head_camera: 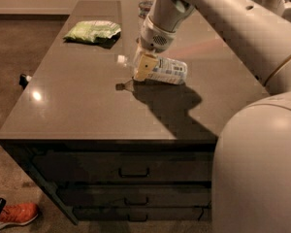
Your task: Knock blue plastic bottle over
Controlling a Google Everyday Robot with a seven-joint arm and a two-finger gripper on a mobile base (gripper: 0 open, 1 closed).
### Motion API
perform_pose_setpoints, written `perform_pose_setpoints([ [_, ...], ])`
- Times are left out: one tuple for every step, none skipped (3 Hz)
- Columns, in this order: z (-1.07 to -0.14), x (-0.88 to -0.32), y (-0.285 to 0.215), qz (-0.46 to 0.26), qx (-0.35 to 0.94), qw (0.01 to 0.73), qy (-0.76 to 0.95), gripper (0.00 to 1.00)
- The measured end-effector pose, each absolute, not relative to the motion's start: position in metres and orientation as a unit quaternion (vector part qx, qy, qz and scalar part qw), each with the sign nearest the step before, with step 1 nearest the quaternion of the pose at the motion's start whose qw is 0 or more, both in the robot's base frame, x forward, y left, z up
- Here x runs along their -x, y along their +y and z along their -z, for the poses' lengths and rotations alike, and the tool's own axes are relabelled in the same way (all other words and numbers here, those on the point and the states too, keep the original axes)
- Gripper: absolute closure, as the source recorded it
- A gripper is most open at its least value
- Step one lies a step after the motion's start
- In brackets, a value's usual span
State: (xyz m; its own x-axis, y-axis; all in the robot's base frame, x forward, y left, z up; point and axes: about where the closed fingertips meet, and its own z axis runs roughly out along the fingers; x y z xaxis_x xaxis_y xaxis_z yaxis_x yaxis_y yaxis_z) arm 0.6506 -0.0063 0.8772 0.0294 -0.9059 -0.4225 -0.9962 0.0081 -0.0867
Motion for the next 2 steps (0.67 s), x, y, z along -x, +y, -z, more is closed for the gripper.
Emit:
perform_pose_setpoints([
  [-0.8665, -0.6429, -0.0036, -0.127, 0.686, 0.19, 0.691, 0.35],
  [-0.8618, -0.6423, -0.0013, -0.129, 0.686, 0.189, 0.691, 0.04],
])
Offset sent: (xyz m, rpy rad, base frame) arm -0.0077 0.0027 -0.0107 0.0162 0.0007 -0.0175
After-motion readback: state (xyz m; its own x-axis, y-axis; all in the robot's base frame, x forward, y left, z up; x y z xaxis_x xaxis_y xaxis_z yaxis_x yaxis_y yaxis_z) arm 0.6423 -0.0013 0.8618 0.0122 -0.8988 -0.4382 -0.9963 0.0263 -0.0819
